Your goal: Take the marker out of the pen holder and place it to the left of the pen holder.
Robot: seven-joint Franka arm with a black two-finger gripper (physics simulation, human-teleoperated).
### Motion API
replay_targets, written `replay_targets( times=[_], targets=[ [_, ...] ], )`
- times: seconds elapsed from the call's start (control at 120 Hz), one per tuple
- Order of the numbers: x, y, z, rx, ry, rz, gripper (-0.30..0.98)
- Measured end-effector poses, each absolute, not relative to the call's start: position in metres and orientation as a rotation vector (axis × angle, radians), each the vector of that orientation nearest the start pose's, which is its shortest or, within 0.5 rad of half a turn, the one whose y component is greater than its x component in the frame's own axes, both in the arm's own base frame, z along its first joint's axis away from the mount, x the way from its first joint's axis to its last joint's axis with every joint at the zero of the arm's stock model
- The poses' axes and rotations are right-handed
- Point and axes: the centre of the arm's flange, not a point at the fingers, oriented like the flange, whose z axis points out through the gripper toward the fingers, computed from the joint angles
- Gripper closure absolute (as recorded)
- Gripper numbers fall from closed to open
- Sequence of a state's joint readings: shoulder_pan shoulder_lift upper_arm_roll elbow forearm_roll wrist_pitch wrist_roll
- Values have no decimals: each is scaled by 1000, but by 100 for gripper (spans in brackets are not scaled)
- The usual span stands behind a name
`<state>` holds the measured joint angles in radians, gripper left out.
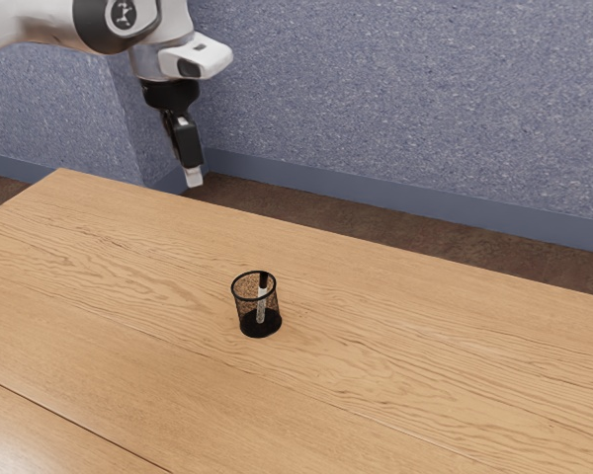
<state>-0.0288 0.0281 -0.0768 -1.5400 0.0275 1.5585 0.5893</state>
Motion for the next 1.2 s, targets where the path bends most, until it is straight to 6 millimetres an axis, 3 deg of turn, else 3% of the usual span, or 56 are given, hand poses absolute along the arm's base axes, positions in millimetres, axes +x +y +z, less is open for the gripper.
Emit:
replay_targets(
  times=[0.233, 0.3, 0.342, 0.383, 0.458, 0.508, 0.6, 0.683, 0.767, 0.883, 0.925, 1.075, 1.2],
  targets=[
    [561, -44, 625, -2881, 1185, 22, 0],
    [560, -40, 636, -2803, 1292, 2, 0],
    [562, -41, 633, -2711, 1387, 19, 0],
    [563, -48, 604, -2630, 1507, 85, 0],
    [558, -70, 514, -2482, 1762, 239, 0],
    [559, -93, 469, -2368, 1934, 274, 0],
    [567, -137, 412, -2162, 2202, 272, 0],
    [583, -133, 367, -2067, 2335, 261, 0],
    [594, -131, 368, -1946, 2421, 192, 0],
    [597, -118, 421, -1795, 2441, 86, 0],
    [601, -118, 430, -1748, 2461, 64, 0],
    [633, -107, 400, -1707, 2535, 50, 0],
    [643, -91, 380, -1710, 2552, 55, 0]
  ],
)
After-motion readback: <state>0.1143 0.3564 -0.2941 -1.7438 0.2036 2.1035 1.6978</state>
